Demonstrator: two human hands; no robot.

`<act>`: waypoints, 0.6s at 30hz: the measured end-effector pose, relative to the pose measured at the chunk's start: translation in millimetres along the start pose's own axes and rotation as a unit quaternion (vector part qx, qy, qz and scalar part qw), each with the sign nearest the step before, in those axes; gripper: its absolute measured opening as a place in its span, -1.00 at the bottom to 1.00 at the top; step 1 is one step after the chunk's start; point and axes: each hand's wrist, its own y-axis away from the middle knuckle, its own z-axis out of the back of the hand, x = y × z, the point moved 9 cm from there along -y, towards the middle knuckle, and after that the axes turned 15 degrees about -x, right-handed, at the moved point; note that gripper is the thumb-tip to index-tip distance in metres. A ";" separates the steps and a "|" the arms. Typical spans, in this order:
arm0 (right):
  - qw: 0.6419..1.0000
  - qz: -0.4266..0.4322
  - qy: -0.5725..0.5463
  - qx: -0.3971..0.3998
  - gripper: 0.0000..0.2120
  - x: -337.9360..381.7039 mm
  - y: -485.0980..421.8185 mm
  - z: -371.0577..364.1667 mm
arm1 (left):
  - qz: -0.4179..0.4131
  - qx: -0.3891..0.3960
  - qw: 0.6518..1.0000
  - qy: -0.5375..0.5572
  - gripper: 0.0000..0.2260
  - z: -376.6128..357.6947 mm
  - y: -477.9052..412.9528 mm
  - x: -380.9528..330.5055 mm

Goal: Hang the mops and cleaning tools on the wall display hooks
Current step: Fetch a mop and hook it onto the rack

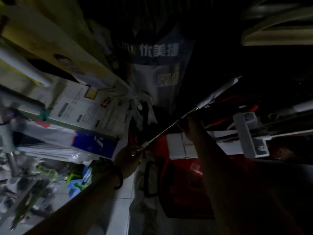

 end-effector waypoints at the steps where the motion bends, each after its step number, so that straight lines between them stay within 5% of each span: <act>1: 1.000 0.001 0.001 0.009 -0.75 0.9 -12.0 0.6 | -0.008 -0.010 1.000 -0.004 -0.87 -0.6 -4.8 3.1; 10: 0.999 -0.021 -0.013 -0.027 -0.83 2.1 -55.9 2.8 | -0.025 -0.072 0.997 -0.023 -0.94 -21.6 -32.6 -2.2; 15: 1.000 -0.026 -0.010 -0.005 -0.85 5.5 -63.5 5.0 | -0.119 -0.056 0.982 -0.139 -0.78 -37.7 -33.5 -28.6; 18: 0.995 0.026 0.096 -0.017 -0.86 11.8 -58.6 5.5 | -0.196 -0.057 0.934 -0.293 -0.66 -38.0 -29.9 -30.0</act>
